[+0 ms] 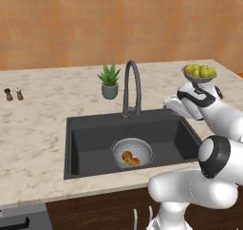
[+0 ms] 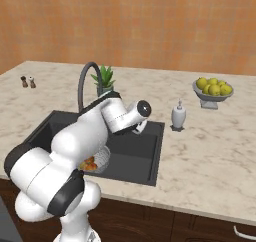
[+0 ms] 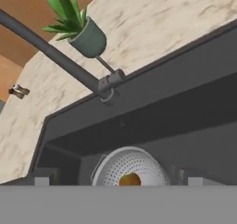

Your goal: Put the colander in the sink, put the kiwi, apple, peach in the colander, and turn on the sink faucet and pour water over the colander.

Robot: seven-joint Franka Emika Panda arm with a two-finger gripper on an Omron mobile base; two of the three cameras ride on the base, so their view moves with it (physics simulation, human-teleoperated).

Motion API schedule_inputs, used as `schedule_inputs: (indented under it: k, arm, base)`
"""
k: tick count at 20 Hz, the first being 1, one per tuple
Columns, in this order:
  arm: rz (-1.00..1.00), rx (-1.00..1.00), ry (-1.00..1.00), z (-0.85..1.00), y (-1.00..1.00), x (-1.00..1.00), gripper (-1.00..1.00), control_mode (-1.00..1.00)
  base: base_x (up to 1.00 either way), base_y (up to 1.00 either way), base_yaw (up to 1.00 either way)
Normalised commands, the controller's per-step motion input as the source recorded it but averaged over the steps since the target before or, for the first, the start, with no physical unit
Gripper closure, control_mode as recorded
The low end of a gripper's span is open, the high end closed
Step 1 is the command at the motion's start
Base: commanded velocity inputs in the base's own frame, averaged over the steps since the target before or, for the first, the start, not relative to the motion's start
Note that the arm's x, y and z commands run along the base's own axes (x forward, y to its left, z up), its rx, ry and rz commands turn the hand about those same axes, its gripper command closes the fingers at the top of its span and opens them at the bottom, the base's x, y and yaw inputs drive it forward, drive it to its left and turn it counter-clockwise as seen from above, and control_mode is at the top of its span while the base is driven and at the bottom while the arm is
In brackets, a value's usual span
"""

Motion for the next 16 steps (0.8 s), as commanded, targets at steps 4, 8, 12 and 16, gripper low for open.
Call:
schedule_inputs:
  k: [4, 8, 12, 16]
  arm:
    - [0.06, 0.12, -0.08, 0.00, 0.34, 0.31, -1.00, -1.00]
    - [0.07, 0.07, -0.09, 0.00, 0.48, 0.21, -1.00, -1.00]
    - [0.06, 0.03, -0.09, 0.00, 0.37, 0.21, -1.00, -1.00]
    - [0.03, 0.00, -0.06, 0.00, 0.19, 0.16, -1.00, -1.00]
  base:
    - [0.00, 0.00, 0.00]
    - [0.00, 0.00, 0.00]
    - [0.00, 0.00, 0.00]
    - [0.00, 0.00, 0.00]
